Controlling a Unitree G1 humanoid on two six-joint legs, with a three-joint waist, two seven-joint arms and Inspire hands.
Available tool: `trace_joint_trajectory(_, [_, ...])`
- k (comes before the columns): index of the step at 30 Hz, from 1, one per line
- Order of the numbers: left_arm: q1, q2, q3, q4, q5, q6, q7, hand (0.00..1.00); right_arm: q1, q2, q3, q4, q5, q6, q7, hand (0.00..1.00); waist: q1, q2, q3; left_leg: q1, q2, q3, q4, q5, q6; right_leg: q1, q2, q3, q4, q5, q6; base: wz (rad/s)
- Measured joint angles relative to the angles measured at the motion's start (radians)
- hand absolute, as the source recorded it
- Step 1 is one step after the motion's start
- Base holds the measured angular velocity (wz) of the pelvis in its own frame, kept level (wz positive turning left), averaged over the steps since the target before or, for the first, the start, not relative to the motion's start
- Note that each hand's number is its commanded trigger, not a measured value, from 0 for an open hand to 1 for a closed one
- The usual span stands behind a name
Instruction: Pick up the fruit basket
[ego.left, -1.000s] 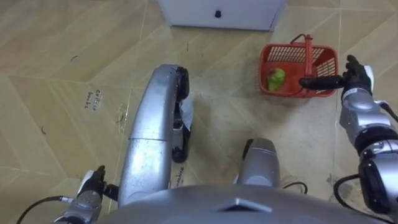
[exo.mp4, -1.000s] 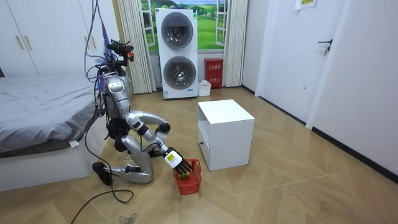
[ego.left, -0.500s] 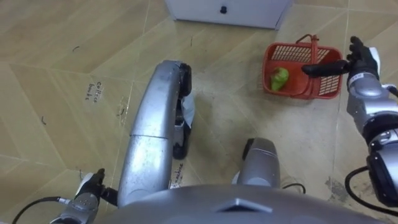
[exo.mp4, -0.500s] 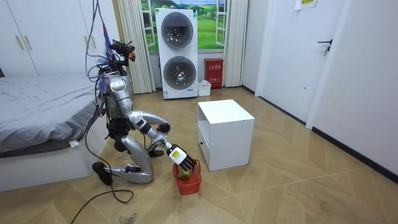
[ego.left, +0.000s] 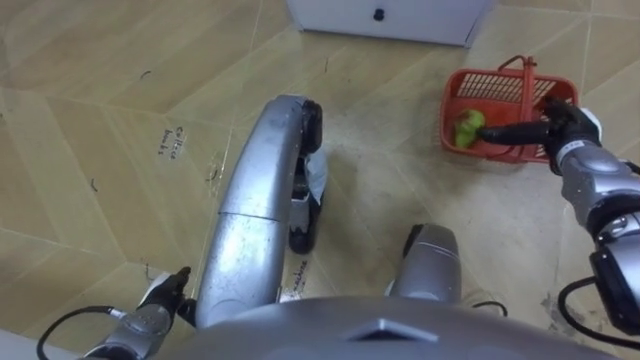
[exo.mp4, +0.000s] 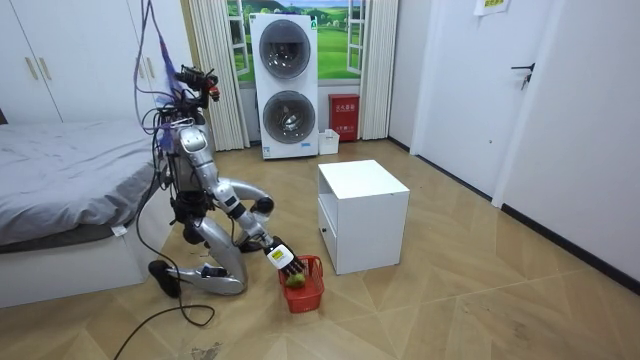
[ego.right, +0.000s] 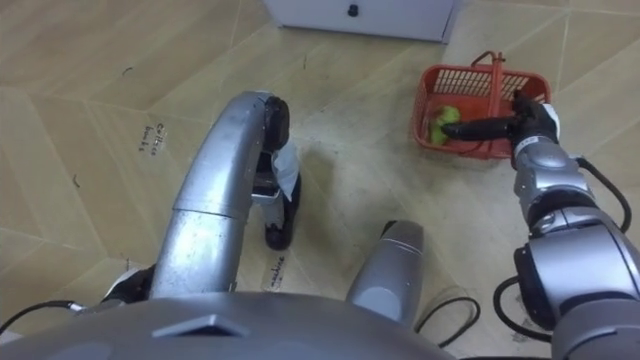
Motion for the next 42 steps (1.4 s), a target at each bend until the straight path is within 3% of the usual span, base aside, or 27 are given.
trace_joint_trajectory(9, [0.003, 0.000, -0.023, 0.001, -0.006, 0.014, -0.030, 0.00, -0.007, -0.001, 0.021, 0.006, 0.151, 0.014, 0.032, 0.00, 0.005, -0.004, 0.0021, -0.006, 0.000, 0.006, -0.003, 0.001, 0.002, -0.013, -0.003, 0.010, 0.002, 0.000, 0.000, 0.00])
trace_joint_trajectory(16, [0.005, 0.000, -0.042, 0.001, -0.007, 0.015, -0.033, 0.00, -0.007, -0.001, 0.037, 0.012, 0.156, 0.014, 0.044, 0.00, 0.005, -0.005, 0.0027, -0.006, -0.001, 0.006, -0.002, 0.001, 0.002, -0.012, -0.004, 0.009, 0.002, 0.000, 0.000, 0.00])
trace_joint_trajectory(17, [0.006, 0.000, -0.043, 0.001, -0.008, 0.015, -0.033, 0.00, -0.007, -0.001, 0.039, 0.013, 0.157, 0.014, 0.044, 0.36, 0.006, -0.005, 0.0026, -0.006, -0.001, 0.006, -0.002, 0.001, 0.002, -0.012, -0.003, 0.010, 0.002, 0.000, 0.000, 0.00])
trace_joint_trajectory(18, [0.007, 0.000, -0.043, 0.001, -0.008, 0.015, -0.033, 0.00, -0.007, -0.001, 0.039, 0.014, 0.157, 0.014, 0.045, 0.82, 0.006, -0.005, 0.0027, -0.006, -0.001, 0.005, -0.002, 0.001, 0.002, -0.012, -0.003, 0.010, 0.002, 0.000, 0.000, 0.00])
trace_joint_trajectory(19, [0.008, 0.000, -0.044, 0.001, -0.008, 0.015, -0.033, 0.00, -0.007, -0.001, 0.039, 0.014, 0.157, 0.014, 0.045, 1.00, 0.006, -0.005, 0.0026, -0.006, -0.001, 0.005, -0.002, 0.001, 0.002, -0.012, -0.003, 0.010, 0.002, 0.000, 0.000, 0.00])
trace_joint_trajectory(34, [0.014, 0.000, -0.062, -0.007, -0.010, 0.016, -0.033, 0.00, -0.007, 0.001, 0.068, 0.031, 0.158, 0.035, 0.053, 1.00, 0.006, -0.008, 0.0046, -0.008, 0.000, 0.005, -0.001, 0.001, 0.002, -0.012, -0.003, 0.010, 0.002, 0.000, 0.000, 0.00])
trace_joint_trajectory(42, [0.022, 0.001, -0.062, -0.079, -0.010, 0.015, -0.032, 0.00, -0.011, 0.001, 0.075, 0.033, 0.158, 0.034, 0.054, 1.00, 0.005, -0.017, 0.0090, -0.008, -0.001, 0.005, 0.000, 0.001, 0.002, -0.010, -0.004, 0.009, 0.002, 0.000, 0.000, 0.00])
